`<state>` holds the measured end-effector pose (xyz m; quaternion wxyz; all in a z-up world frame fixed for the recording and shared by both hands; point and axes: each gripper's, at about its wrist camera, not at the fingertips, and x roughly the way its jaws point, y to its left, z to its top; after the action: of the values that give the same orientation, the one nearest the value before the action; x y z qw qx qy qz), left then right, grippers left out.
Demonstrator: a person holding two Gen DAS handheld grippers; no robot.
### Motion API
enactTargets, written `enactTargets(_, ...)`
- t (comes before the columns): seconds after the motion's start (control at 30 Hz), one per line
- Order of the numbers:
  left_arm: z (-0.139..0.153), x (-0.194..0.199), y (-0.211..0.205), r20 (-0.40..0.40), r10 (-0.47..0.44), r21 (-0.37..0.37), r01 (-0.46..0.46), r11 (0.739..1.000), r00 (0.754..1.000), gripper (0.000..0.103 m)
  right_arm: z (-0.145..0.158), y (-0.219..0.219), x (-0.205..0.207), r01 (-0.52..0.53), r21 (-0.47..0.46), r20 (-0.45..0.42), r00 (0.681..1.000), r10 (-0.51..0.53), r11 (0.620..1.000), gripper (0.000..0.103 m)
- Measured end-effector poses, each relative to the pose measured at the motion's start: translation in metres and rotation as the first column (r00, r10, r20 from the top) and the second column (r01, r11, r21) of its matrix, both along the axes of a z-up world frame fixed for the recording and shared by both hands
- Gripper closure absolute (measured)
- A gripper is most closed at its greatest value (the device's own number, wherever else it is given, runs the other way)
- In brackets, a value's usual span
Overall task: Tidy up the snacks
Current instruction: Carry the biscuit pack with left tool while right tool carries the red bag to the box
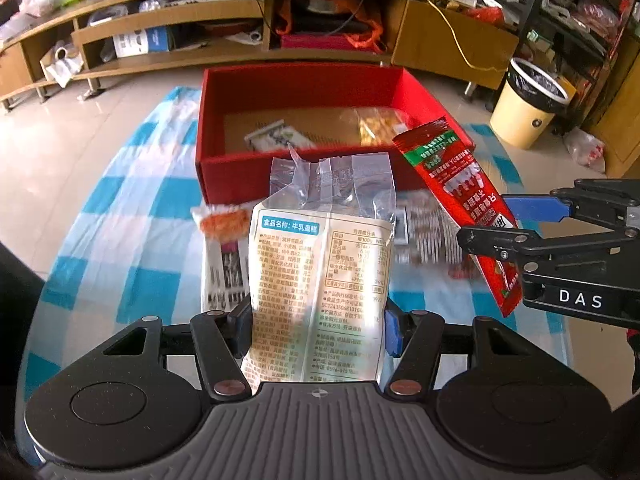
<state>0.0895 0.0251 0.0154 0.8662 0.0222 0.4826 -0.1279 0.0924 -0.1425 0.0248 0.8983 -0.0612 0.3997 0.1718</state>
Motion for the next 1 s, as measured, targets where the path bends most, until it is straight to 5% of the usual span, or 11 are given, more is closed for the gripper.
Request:
enactTargets(0.5,0.03,0.07,-0.019,0.084,0.044,-0.042,-0.041,0.998,0.996,0.037,0.023,-0.013,0.066,0.088,0.076,0.058,0.994,-0.093,0.993,0.055)
enactTargets(1.0,0.018,0.148,-0.035,0.088,0.105,-0.033,-0.102,0.994,0.991,0.037,0.005,-0.028,0.147,0.176,0.11,0.014,0.984,-0.179,0.978,0.055)
